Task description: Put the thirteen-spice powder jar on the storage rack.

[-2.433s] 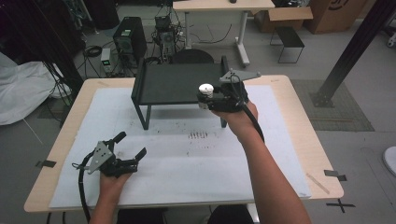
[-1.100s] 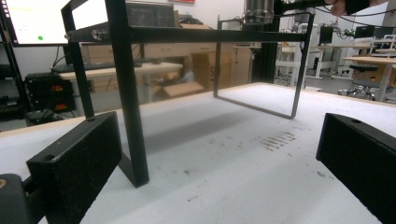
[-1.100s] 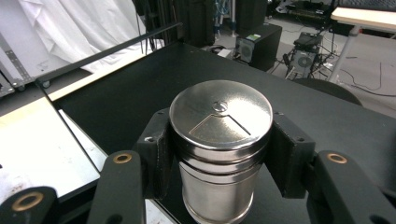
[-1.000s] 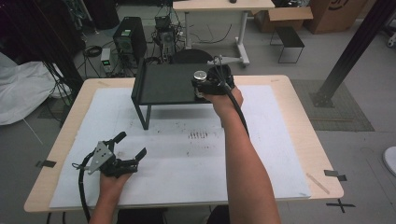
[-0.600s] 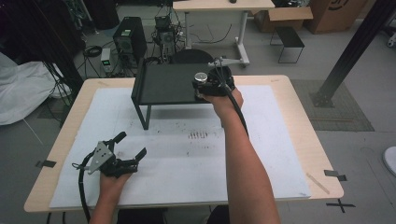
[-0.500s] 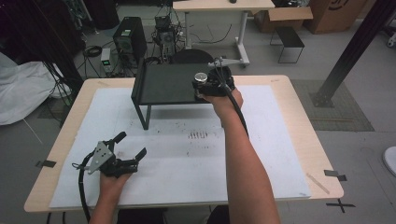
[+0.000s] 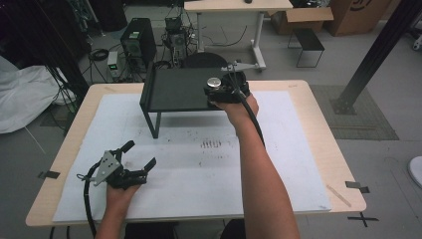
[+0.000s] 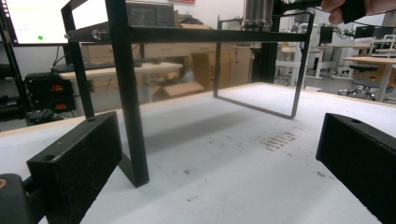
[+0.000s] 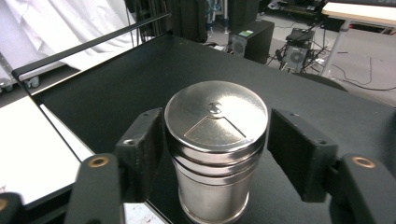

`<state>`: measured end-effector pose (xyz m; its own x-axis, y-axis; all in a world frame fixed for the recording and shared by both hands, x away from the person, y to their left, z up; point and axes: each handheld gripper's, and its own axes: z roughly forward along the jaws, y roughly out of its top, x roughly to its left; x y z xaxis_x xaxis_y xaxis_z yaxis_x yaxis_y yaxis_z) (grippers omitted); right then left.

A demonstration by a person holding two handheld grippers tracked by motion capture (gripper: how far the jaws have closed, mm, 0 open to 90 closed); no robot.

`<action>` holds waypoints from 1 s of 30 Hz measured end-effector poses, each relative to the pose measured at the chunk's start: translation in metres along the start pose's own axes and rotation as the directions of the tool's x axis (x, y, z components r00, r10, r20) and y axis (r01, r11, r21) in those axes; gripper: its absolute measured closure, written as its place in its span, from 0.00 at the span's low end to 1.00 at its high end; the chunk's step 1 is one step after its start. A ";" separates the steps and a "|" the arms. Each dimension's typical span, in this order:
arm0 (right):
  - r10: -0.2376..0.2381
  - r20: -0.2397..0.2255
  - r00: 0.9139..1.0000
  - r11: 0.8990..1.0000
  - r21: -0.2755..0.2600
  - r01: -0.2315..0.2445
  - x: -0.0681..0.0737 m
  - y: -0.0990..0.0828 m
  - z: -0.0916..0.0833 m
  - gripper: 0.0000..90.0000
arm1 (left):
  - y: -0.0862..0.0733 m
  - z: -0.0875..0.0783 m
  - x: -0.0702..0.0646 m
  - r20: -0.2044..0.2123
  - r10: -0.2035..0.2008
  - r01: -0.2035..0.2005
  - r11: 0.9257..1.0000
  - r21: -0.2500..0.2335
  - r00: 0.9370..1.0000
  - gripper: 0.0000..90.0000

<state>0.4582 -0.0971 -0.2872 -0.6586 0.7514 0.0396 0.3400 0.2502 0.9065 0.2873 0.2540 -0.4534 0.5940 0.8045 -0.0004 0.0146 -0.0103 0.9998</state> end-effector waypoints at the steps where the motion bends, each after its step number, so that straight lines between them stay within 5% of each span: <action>1: 0.001 -0.003 1.000 1.000 -0.001 -0.001 0.000 0.000 -0.001 0.39 | 0.000 0.000 0.000 0.000 0.000 0.000 1.000 0.000 1.000 0.01; 11: 0.012 -0.005 1.000 0.999 -0.046 -0.012 0.002 -0.003 -0.017 0.31 | 0.000 0.000 0.000 0.000 0.000 0.000 1.000 0.000 1.000 0.01; 30: 0.014 -0.079 0.997 0.989 -0.142 -0.026 -0.008 -0.023 -0.065 0.27 | 0.000 0.000 0.000 -0.001 0.000 0.000 1.000 -0.002 1.000 0.01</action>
<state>0.4115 -0.1484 -0.2810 -0.7048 0.7042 0.0858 0.2577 0.1414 0.9558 0.2874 0.2538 -0.4535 0.5934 0.8049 -0.0002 0.0127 -0.0091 0.9999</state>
